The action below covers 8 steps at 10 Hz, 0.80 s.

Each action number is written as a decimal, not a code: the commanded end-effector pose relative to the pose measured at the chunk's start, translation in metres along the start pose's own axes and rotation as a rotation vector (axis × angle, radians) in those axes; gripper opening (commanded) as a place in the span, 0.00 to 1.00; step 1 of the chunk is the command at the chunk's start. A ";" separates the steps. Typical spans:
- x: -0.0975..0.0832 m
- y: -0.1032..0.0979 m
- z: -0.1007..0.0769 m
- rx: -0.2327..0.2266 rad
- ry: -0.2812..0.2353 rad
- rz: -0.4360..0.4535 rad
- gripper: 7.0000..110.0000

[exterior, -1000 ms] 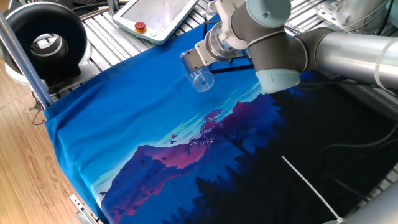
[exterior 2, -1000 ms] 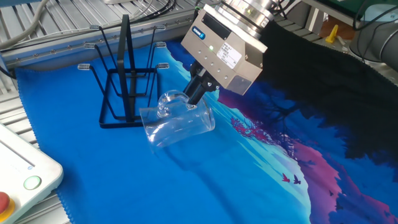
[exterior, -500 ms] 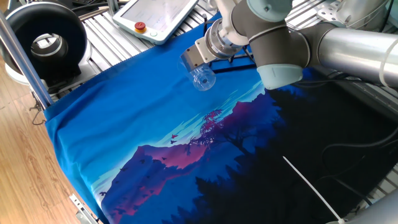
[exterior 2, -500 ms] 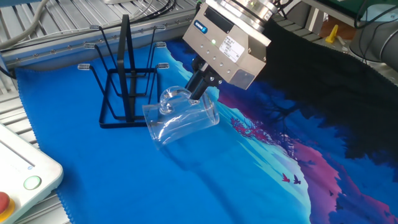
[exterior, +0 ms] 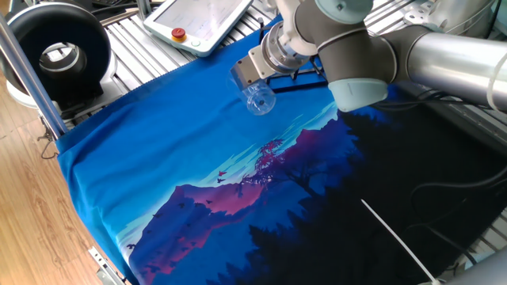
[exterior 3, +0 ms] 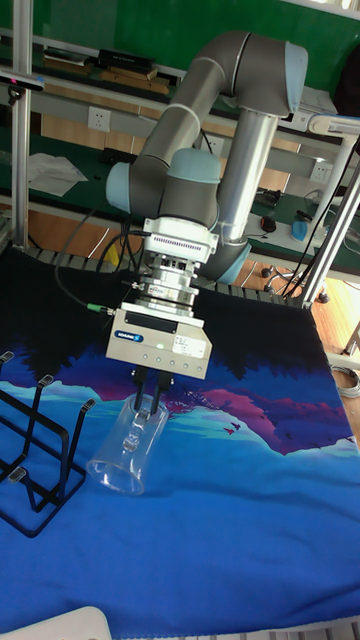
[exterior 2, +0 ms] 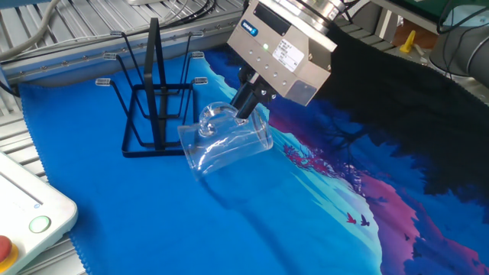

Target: Put the cup on the cup rack

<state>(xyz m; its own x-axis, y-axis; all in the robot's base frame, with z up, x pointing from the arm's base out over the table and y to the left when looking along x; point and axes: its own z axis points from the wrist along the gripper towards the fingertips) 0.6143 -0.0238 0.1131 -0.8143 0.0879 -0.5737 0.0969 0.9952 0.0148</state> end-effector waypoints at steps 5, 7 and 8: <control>0.015 -0.003 -0.019 0.020 0.048 0.010 0.00; 0.019 -0.003 -0.025 0.027 0.059 0.012 0.00; 0.021 -0.003 -0.028 0.029 0.067 0.013 0.00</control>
<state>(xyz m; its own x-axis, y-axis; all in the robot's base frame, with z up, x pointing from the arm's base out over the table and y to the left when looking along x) 0.5896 -0.0239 0.1201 -0.8417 0.0902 -0.5323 0.1105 0.9939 -0.0063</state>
